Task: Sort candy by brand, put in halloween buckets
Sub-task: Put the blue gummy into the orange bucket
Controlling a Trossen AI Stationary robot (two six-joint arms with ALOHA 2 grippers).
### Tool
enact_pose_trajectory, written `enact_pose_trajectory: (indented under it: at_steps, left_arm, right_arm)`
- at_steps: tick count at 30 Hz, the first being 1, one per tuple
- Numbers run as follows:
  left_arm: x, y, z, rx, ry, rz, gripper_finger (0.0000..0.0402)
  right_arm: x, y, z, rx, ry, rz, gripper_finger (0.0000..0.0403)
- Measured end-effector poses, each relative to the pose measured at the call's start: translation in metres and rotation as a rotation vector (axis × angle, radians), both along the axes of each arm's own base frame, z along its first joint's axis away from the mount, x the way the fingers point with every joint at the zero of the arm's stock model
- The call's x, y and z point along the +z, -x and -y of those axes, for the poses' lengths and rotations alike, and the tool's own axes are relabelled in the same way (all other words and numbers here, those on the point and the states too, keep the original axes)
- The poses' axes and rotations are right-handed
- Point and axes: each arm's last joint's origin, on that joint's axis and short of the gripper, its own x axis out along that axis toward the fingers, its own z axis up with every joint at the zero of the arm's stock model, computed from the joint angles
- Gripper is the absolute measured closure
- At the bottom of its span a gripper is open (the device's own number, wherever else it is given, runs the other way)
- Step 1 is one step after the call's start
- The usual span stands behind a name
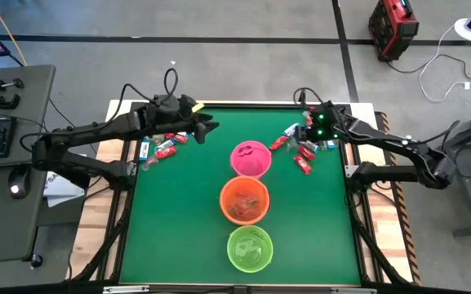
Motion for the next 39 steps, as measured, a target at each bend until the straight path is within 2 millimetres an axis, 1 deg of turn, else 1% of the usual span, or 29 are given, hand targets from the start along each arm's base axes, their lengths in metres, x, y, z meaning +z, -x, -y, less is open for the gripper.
enact_pose_trajectory:
  at_steps: [4, 8, 12, 17, 21, 26, 28, 30, 34, 36, 37, 39]
  left_arm:
    - [-0.003, 0.002, -0.001, -0.004, -0.011, -0.044, 0.0177]
    - [-0.004, 0.003, -0.004, 0.0, -0.024, -0.055, 0.0177]
    - [-0.004, 0.003, -0.004, 0.0, -0.025, -0.056, 0.0177]
    - [-0.004, 0.003, -0.004, -0.008, -0.039, -0.065, 0.0177]
    - [-0.006, 0.004, -0.004, -0.011, -0.039, -0.083, 0.0177]
    - [-0.007, 0.005, -0.004, -0.012, -0.033, -0.101, 0.0177]
    - [-0.008, 0.005, -0.004, -0.012, -0.032, -0.106, 0.0177]
    - [-0.008, 0.005, -0.004, -0.011, -0.032, -0.106, 0.0177]
    - [-0.008, 0.005, -0.004, -0.013, -0.037, -0.108, 0.0177]
    - [-0.008, 0.005, -0.004, -0.013, -0.037, -0.108, 0.0177]
    - [-0.008, 0.005, -0.004, -0.012, -0.037, -0.11, 0.0177]
    - [-0.008, 0.005, -0.004, -0.012, -0.037, -0.113, 0.0177]
  right_arm:
    - [-0.01, -0.013, -0.001, 0.004, -0.03, -0.111, 0.0251]
    - [-0.019, -0.035, 0.001, 0.046, -0.053, -0.179, 0.0251]
    - [-0.03, -0.048, 0.004, 0.074, -0.056, -0.314, 0.0251]
    - [-0.036, -0.061, 0.009, 0.119, -0.063, -0.36, 0.0251]
    - [-0.041, -0.068, 0.01, 0.16, -0.063, -0.392, 0.0251]
    - [-0.051, -0.069, 0.006, 0.169, -0.101, -0.463, 0.0254]
    - [-0.053, -0.069, 0.006, 0.158, -0.096, -0.473, 0.0264]
    - [-0.052, -0.069, 0.008, 0.141, -0.082, -0.47, 0.0284]
    - [-0.049, -0.07, 0.008, 0.136, -0.059, -0.45, 0.0337]
    - [-0.048, -0.07, 0.008, 0.14, -0.056, -0.449, 0.0371]
    - [-0.046, -0.07, 0.008, 0.143, -0.051, -0.441, 0.0386]
    - [-0.038, -0.068, 0.005, 0.166, -0.038, -0.417, 0.0395]
